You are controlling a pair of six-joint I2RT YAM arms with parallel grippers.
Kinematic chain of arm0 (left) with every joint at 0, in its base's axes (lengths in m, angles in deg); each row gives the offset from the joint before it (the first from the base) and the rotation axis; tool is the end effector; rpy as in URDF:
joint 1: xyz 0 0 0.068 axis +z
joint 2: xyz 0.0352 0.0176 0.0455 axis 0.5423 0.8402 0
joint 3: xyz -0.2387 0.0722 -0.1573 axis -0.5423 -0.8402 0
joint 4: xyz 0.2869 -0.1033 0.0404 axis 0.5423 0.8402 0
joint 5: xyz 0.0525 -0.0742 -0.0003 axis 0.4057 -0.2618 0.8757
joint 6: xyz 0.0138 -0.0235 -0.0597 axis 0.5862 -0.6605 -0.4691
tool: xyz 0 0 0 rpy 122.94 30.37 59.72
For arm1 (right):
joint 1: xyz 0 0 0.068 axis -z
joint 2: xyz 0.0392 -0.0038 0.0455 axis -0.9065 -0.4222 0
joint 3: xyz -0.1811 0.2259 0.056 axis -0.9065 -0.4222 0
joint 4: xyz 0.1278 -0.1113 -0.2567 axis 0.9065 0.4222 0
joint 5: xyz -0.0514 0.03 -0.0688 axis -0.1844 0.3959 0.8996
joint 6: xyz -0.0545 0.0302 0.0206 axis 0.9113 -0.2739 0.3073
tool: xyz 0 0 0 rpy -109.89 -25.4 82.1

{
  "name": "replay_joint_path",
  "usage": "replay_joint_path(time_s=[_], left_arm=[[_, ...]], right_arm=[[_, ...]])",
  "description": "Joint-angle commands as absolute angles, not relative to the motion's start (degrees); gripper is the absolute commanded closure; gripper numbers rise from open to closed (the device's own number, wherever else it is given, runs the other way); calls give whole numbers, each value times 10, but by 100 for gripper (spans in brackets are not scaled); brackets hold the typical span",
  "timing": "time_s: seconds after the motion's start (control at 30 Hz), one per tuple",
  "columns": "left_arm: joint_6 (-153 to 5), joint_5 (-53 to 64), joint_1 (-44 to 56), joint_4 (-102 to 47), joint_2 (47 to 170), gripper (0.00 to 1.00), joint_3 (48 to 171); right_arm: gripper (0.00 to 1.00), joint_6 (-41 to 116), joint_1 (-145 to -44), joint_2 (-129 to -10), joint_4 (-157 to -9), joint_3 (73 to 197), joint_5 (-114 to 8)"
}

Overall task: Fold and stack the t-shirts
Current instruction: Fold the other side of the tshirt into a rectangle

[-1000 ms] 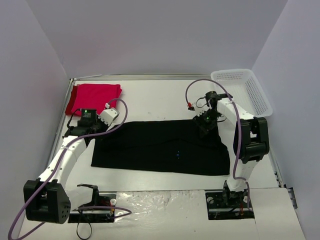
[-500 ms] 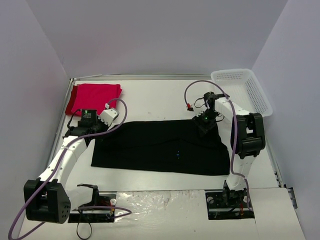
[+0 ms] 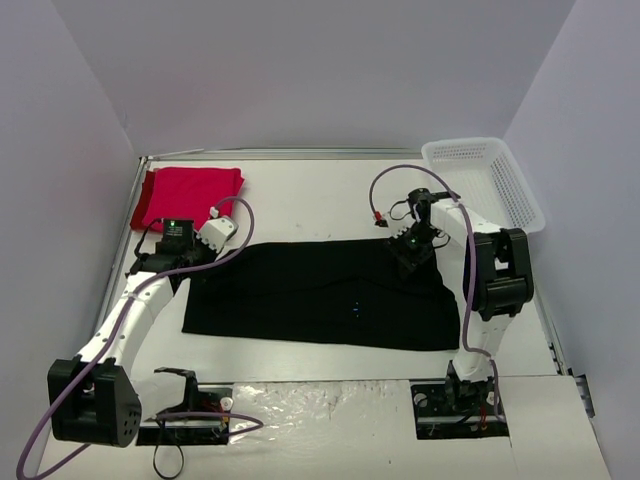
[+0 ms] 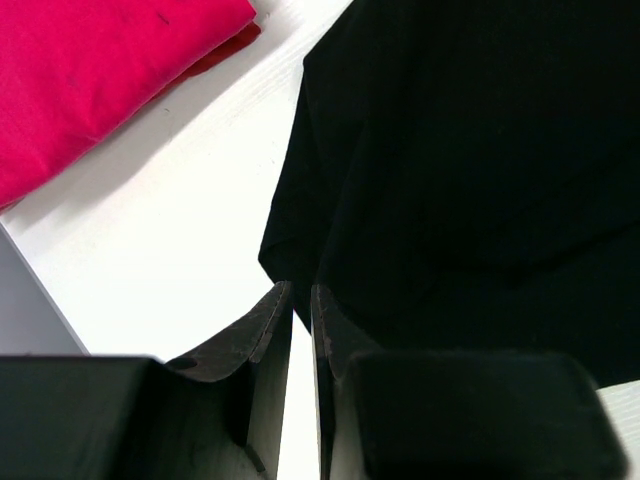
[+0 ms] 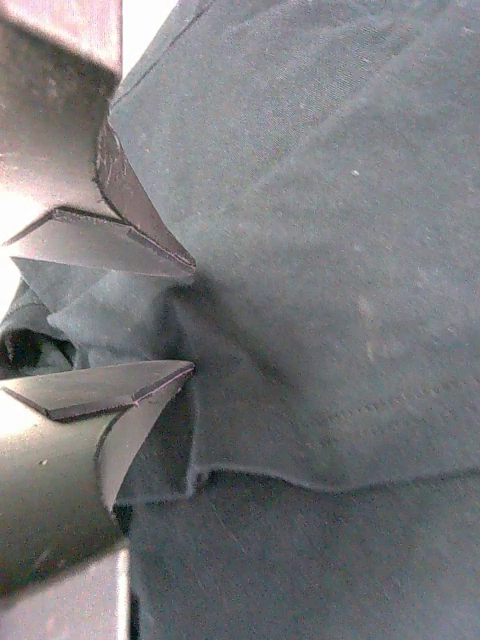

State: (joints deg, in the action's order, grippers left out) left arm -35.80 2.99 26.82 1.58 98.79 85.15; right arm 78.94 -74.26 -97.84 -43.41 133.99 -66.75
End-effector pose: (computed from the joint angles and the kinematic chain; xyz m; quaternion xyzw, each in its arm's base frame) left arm 0.2864 -0.0399 0.2568 0.2934 0.8693 -0.0149 0.3974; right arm 0.4143 0.0866 0.1509 -0.3879 0.8933 0.1509 0.1697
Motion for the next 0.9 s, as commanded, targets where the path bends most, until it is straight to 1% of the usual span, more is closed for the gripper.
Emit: replay_joint_path(time_s=[0.0,0.07,0.23,0.27,0.33,0.37,0.4,0.7,0.73,0.8,0.87], left_arm=[[-367,20,271,13,974,87,850],[-368,20,271,14,971,87,850],[-369,19,271,13,969,87,849],[-369,19,271,13,969,87,849],[-369,18,270,15,970,87,849],[-369,18,271,14,969,87,848],[-368,18,271,14,969,87,848],[-369,15,271,16,966,87,847],[-369,14,271,16,965,87,847],[-369,14,270,16,965,87,846],[-369,14,271,16,965,87,846]], right_arm=[[65,790,-750,-941,-405,1325,-681],[66,786,-754,-938,-405,1318,-685],[75,778,-763,-915,-402,1307,-683],[82,777,-766,-912,-401,1306,-683],[92,777,-768,-903,-399,1300,-682],[98,776,-769,-899,-395,1298,-682],[100,774,-770,-896,-395,1294,-682],[100,773,-781,-849,-380,1267,-681],[99,773,-781,-848,-380,1267,-677],[74,773,-780,-850,-382,1265,-673],[64,776,-780,-854,-385,1267,-671]])
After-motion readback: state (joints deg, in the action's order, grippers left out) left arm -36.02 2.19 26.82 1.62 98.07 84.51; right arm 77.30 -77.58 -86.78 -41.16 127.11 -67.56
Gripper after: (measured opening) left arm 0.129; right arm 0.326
